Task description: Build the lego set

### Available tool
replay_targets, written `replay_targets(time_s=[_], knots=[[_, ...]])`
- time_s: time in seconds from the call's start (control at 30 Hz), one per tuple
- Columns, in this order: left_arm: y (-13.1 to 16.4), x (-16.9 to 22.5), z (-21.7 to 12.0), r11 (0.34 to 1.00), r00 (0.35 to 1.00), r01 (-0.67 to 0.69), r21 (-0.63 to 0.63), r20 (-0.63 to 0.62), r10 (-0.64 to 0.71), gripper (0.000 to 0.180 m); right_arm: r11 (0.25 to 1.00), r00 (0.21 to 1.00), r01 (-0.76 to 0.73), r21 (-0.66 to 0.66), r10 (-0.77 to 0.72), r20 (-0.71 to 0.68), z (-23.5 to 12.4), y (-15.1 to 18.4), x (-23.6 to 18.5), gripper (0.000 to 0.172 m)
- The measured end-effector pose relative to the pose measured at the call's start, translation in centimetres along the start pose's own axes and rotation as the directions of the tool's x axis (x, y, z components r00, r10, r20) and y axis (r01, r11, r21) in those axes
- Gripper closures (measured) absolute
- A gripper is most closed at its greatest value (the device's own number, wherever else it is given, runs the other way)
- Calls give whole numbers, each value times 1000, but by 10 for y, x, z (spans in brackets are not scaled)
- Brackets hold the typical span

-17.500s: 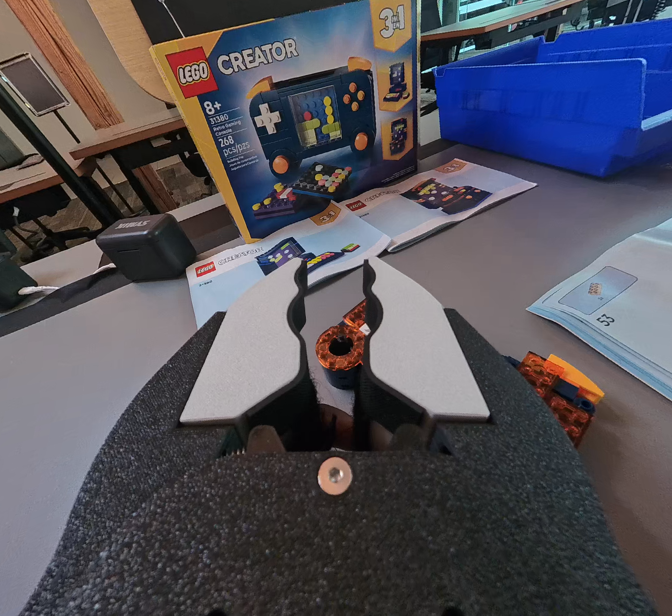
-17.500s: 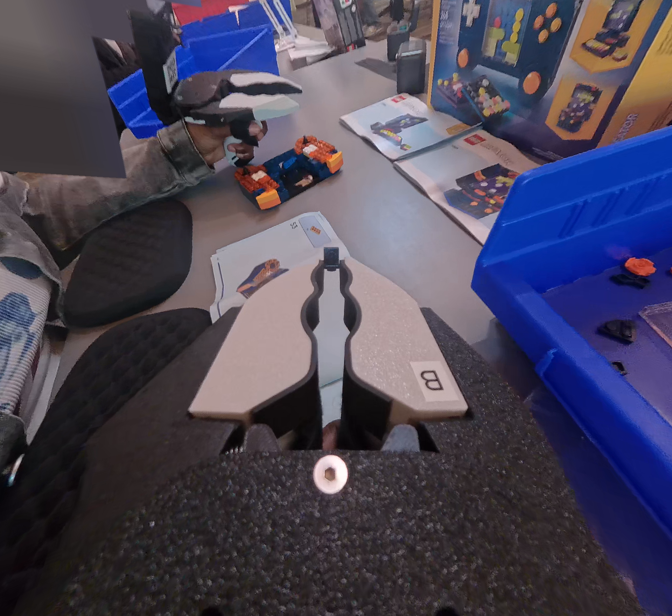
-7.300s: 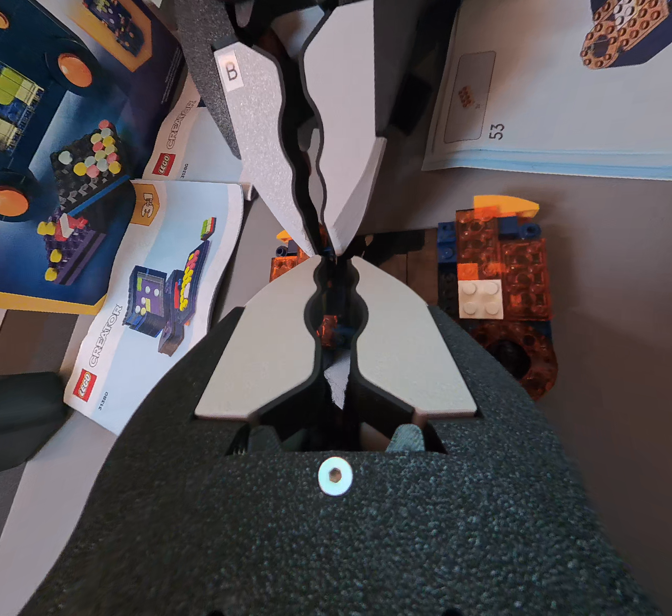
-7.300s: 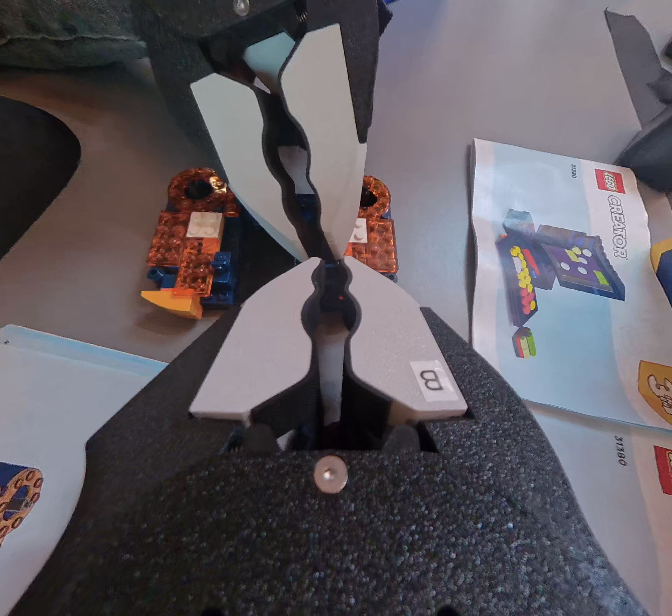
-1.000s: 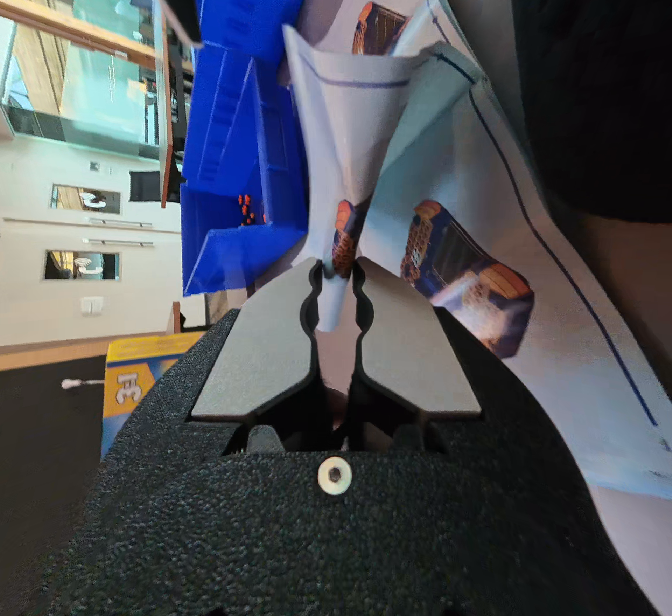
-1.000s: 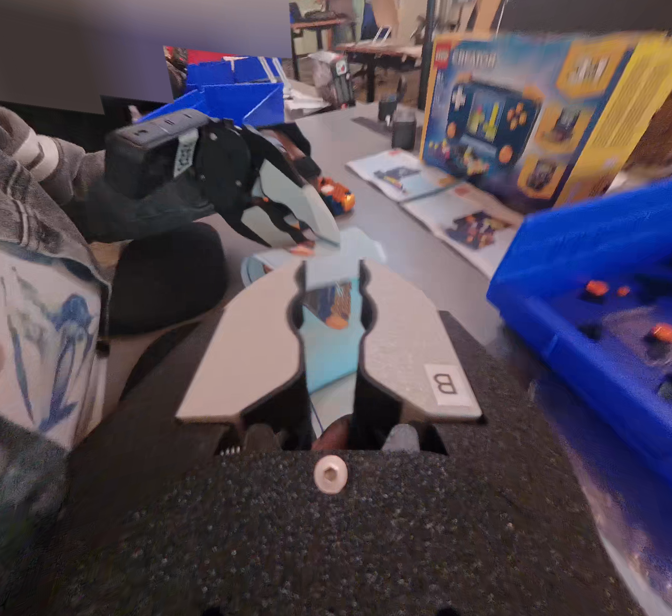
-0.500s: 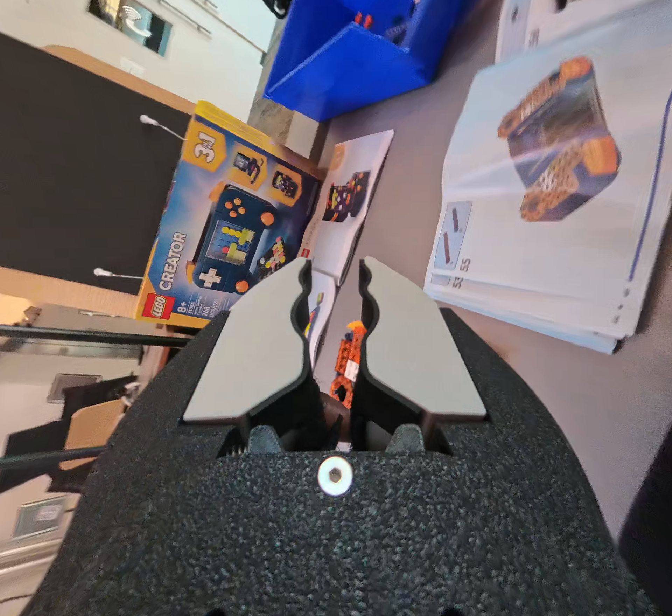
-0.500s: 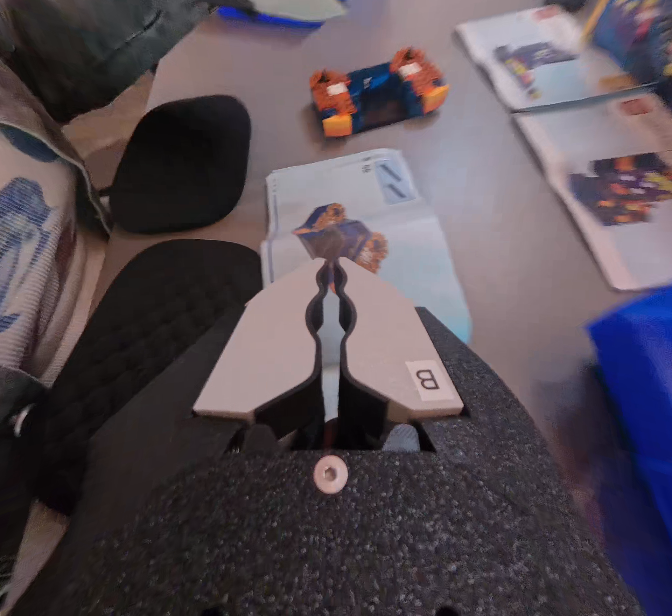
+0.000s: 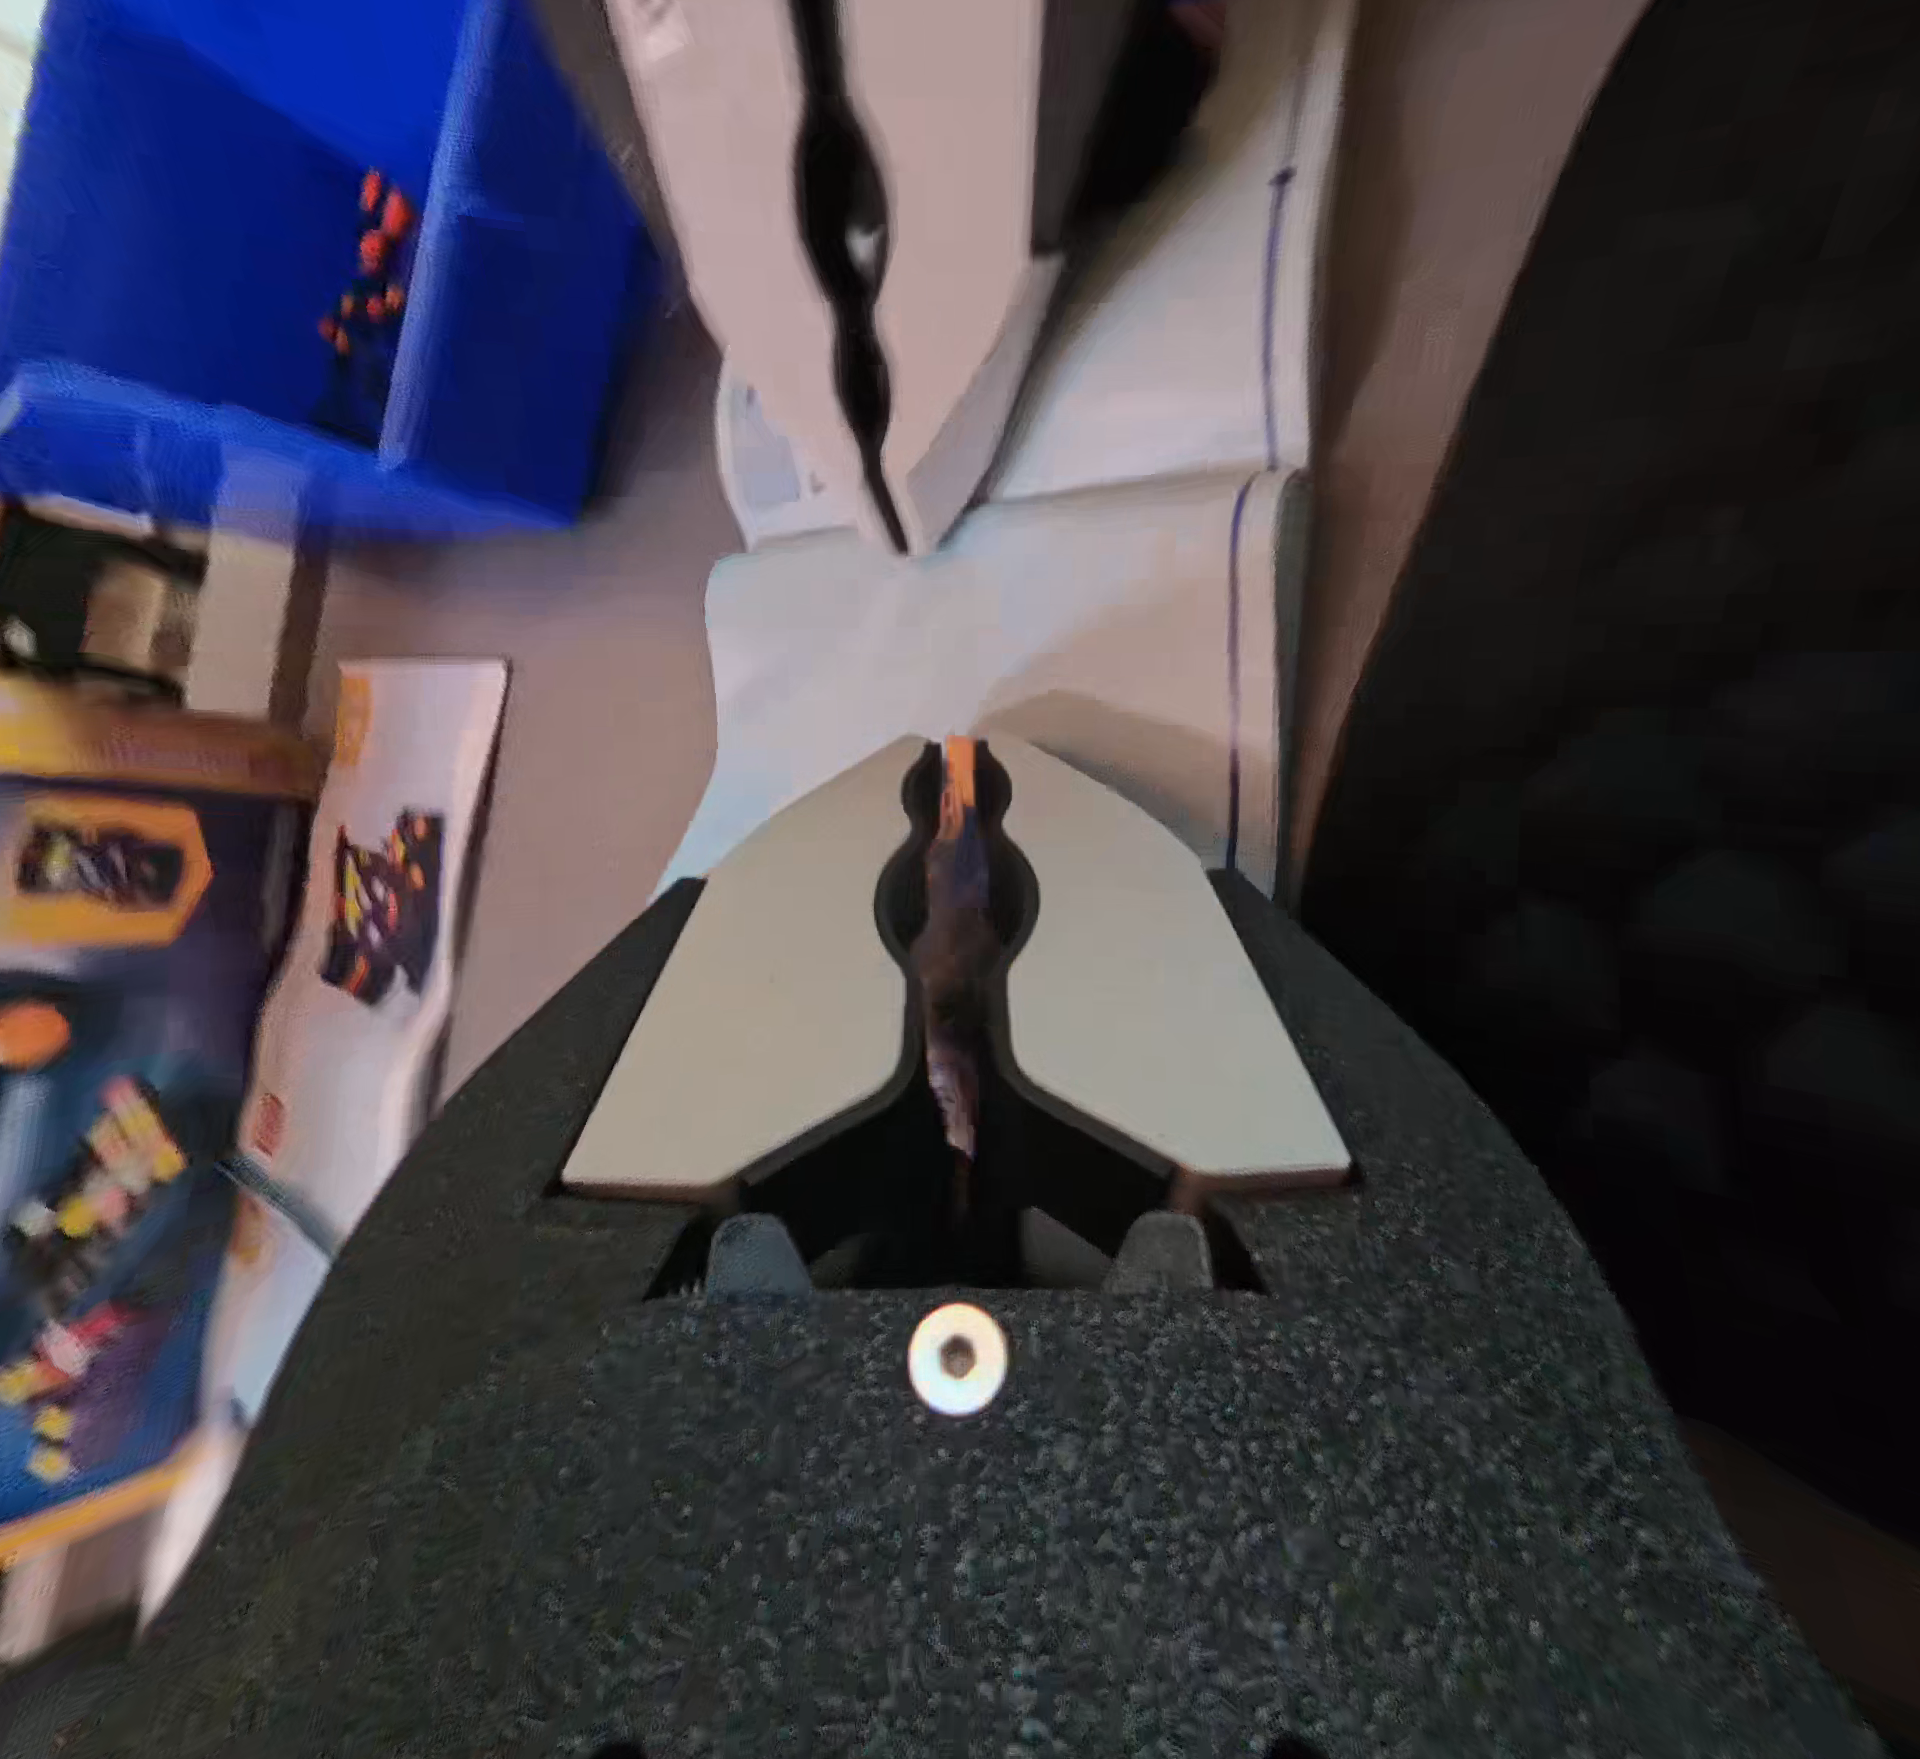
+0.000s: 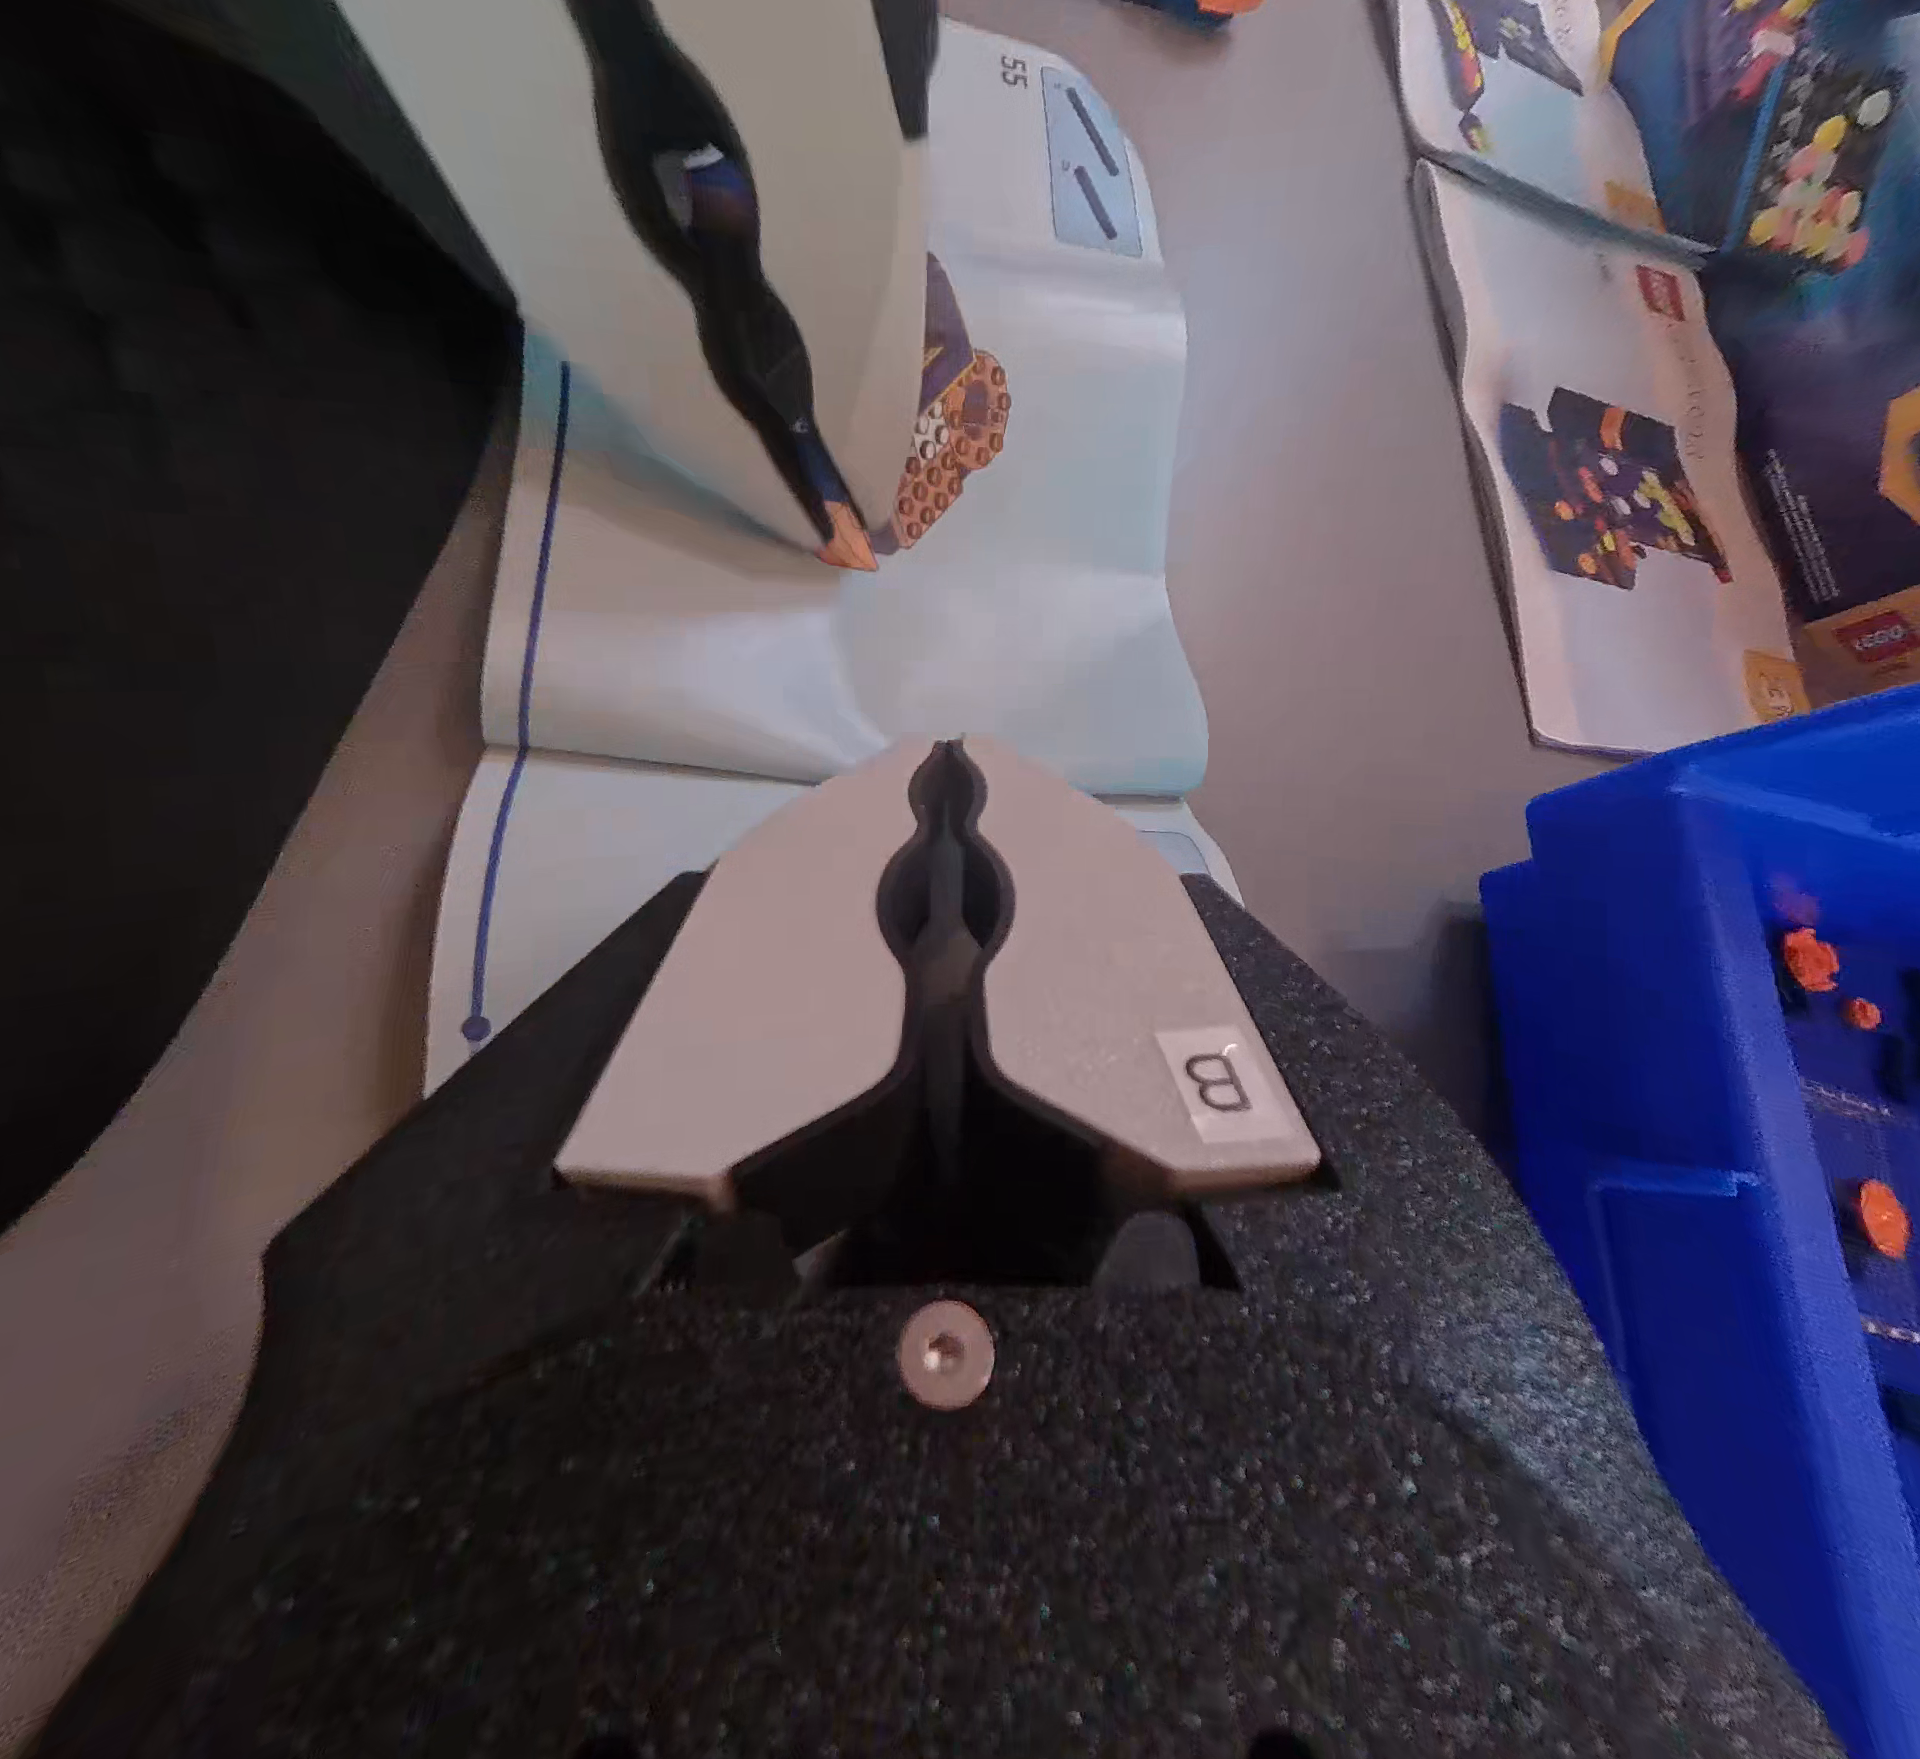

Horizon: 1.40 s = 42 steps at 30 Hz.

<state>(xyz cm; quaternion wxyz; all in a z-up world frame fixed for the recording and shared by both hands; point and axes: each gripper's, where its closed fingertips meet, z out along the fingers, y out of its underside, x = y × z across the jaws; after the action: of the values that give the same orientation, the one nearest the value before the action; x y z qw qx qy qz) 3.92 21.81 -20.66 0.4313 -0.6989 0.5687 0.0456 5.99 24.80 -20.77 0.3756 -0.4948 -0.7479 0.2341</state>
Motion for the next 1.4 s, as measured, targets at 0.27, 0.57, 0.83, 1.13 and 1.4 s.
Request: replay_targets(time_s=[0.27, 0.57, 0.83, 1.13, 1.4], knots=[[31, -10, -21, 994, 982, 101, -34, 164, -94, 177, 1000, 1000, -4, 2, 4, 0, -1, 1, 0, 172], [32, -9, -20, 992, 983, 126, -12, 135, -124, 180, 998, 984, -69, 5, 69, -165, -8, -4, 22, 172], [32, -11, -20, 988, 980, 154, -3, 131, -152, 178, 984, 975, -146, -103, 125, -185, -4, 18, 25, 172], [27, -39, -38, 900, 899, 397, 177, 120, -420, 154, 723, 703, -682, -112, 606, -373, -100, 29, 168, 137], [38, -84, -63, 814, 784, 470, 341, 262, -563, 158, 413, 584, -788, -456, 735, -344, -67, 104, 150, 133]])
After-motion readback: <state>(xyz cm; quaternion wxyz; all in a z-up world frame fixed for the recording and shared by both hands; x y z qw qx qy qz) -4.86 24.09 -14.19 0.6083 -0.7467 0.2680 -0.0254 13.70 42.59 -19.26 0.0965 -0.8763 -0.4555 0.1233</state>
